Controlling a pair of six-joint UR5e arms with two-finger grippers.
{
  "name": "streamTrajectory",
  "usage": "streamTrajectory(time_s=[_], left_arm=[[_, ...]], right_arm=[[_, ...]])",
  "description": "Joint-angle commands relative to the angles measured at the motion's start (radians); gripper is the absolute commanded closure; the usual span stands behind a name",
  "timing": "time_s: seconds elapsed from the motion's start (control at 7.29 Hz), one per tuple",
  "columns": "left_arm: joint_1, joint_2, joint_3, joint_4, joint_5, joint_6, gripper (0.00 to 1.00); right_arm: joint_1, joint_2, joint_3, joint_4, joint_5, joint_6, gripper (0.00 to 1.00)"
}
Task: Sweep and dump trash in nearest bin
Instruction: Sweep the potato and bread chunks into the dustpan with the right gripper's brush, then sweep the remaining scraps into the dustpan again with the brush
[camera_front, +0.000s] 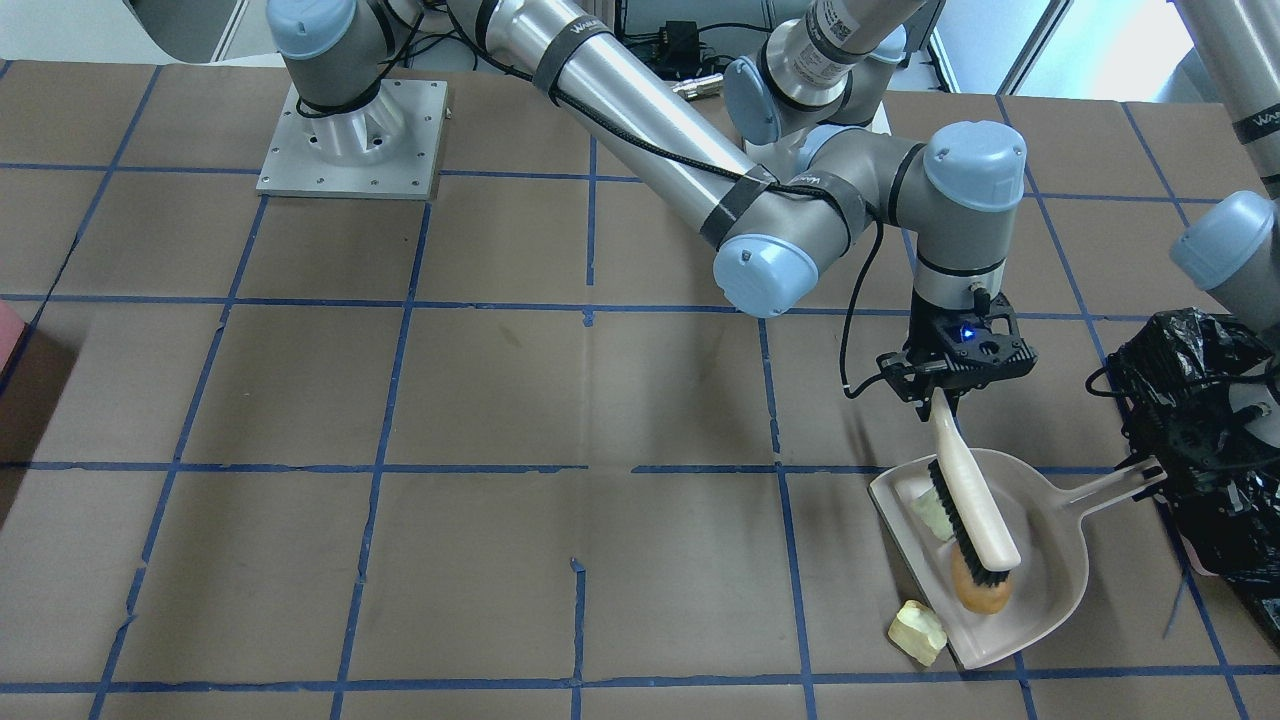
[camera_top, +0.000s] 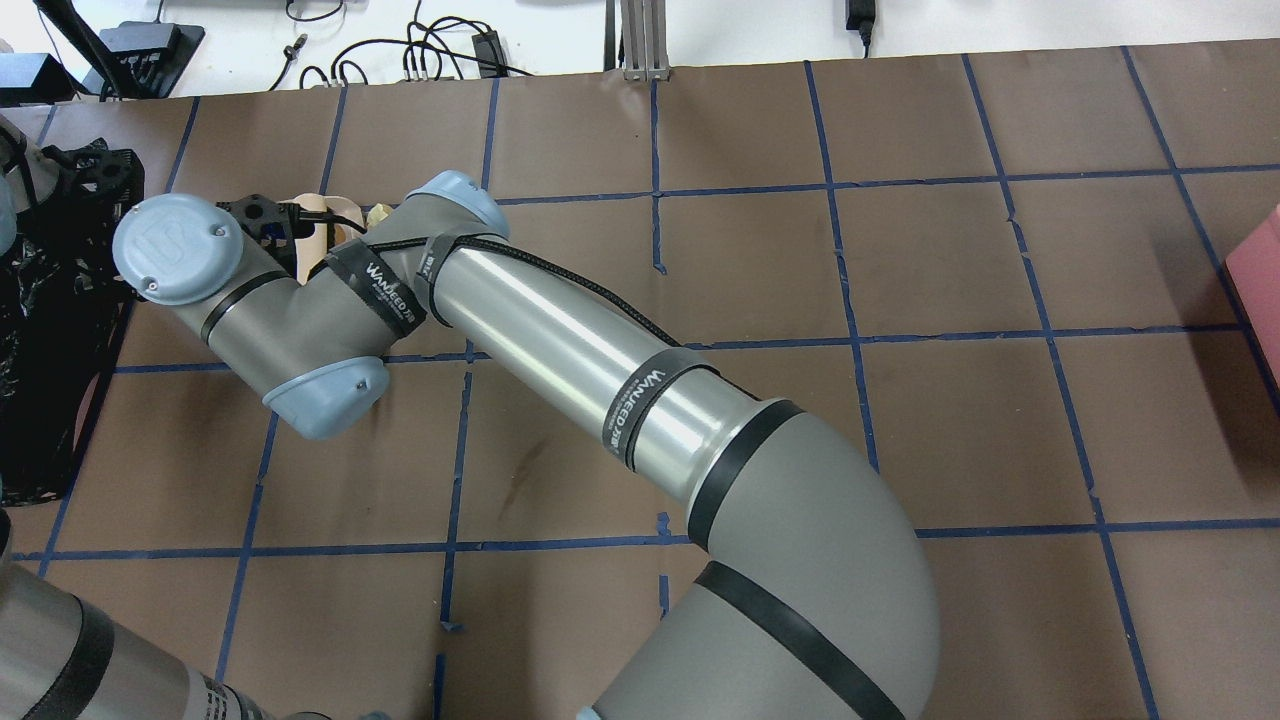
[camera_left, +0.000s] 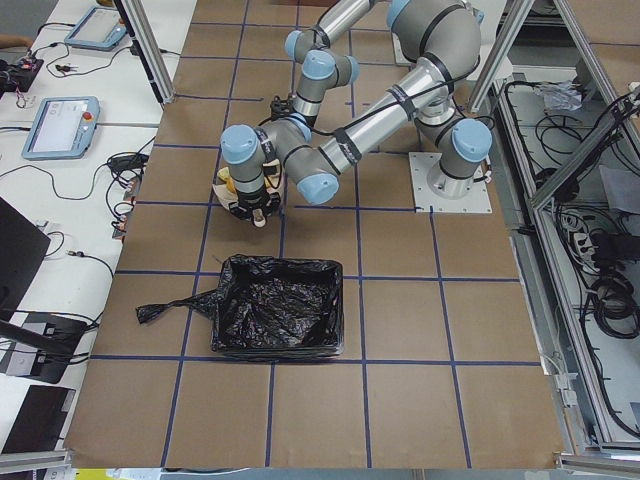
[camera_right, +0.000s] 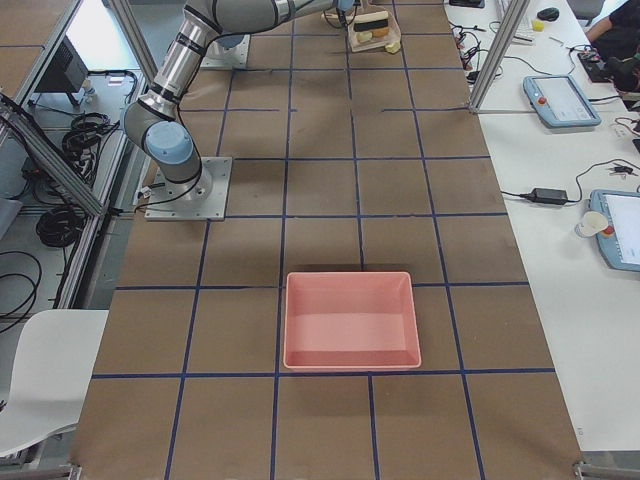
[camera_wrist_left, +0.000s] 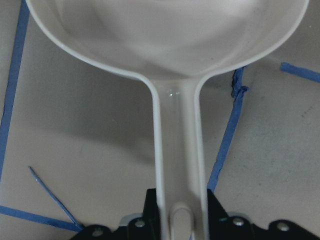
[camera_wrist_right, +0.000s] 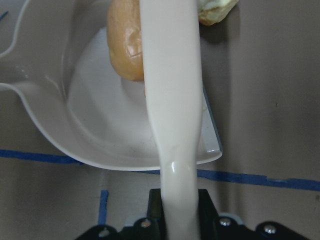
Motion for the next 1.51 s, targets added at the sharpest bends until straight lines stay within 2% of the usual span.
streamTrajectory(time_s=[0.0,0.14,0.55,0.82,1.1,1.37], left_arm=[[0.001,-0.006,-0.01,0.004,-0.012,-0.002,0.8],[0.003,-0.006,-0.012,0.004,-0.021,-0.006,0.8],[0.003,-0.007,-0.001,0.004,-0.033,-0.049,0.8],[0.001,-0.019,-0.013,0.004,-0.03,-0.171,0.8],[0.001,-0.019,-0.016,0.013,-0.03,-0.16,0.8],[0.001,-0.019,-0.019,0.015,-0.032,-0.161,0.8]], right_arm=[[0.008,-0.035,-0.005,0.104,-0.014,-0.004,0.92],[-0.013,-0.069,0.012,0.145,-0.025,-0.057,0.92],[-0.189,-0.082,0.049,0.135,-0.023,-0.299,0.92],[-0.211,-0.031,0.044,0.117,-0.025,-0.327,0.92],[-0.219,0.03,0.041,0.032,-0.026,-0.33,0.91],[-0.205,0.032,0.038,0.032,-0.023,-0.32,0.91]])
